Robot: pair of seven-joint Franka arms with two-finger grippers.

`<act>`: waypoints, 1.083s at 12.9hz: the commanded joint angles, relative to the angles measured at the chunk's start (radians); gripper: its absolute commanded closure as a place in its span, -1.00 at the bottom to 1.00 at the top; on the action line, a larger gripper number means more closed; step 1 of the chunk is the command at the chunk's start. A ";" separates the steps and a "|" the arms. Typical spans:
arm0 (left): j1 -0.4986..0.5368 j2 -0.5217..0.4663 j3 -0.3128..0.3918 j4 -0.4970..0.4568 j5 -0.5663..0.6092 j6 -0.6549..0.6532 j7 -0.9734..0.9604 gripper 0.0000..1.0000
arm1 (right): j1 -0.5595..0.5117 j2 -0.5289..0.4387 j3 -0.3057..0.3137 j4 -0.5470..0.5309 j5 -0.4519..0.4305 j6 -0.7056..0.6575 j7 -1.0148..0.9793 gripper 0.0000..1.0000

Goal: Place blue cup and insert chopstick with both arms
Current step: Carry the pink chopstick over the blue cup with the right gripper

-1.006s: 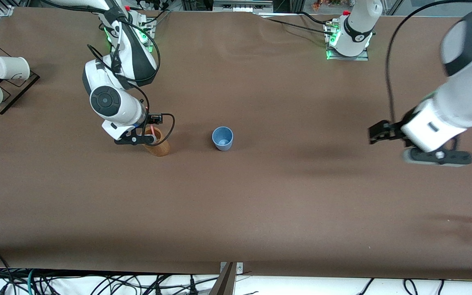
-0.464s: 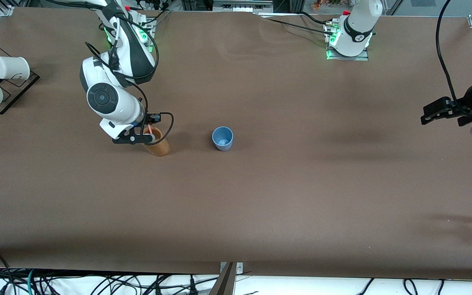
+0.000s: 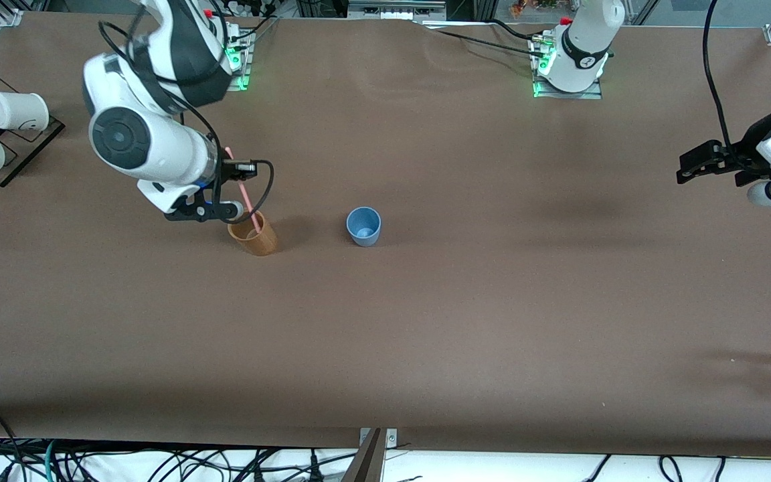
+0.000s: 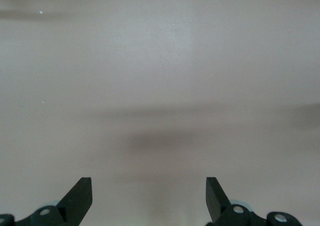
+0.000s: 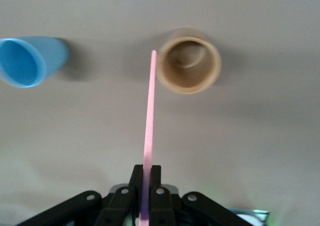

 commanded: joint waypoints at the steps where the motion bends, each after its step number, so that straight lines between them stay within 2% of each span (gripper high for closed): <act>1: -0.006 -0.007 0.002 -0.013 -0.021 0.011 0.004 -1.00 | -0.017 0.023 0.009 0.076 0.171 -0.042 0.079 1.00; 3: -0.004 -0.006 0.002 -0.013 -0.019 0.011 0.004 -1.00 | 0.003 0.049 0.018 0.082 0.258 -0.025 0.185 1.00; 7: 0.011 0.002 0.002 -0.013 -0.021 0.011 0.005 -1.00 | 0.127 0.131 0.018 0.090 0.301 0.105 0.327 1.00; 10: 0.003 0.007 0.002 -0.007 -0.021 0.011 0.005 -1.00 | 0.186 0.187 0.018 0.090 0.300 0.211 0.368 1.00; 13: -0.003 0.007 0.002 -0.005 -0.021 0.012 0.004 -1.00 | 0.195 0.211 0.018 0.093 0.284 0.232 0.365 1.00; 14: -0.003 0.007 0.002 -0.005 -0.021 0.012 0.005 -1.00 | 0.195 0.217 0.018 0.090 0.284 0.254 0.365 0.89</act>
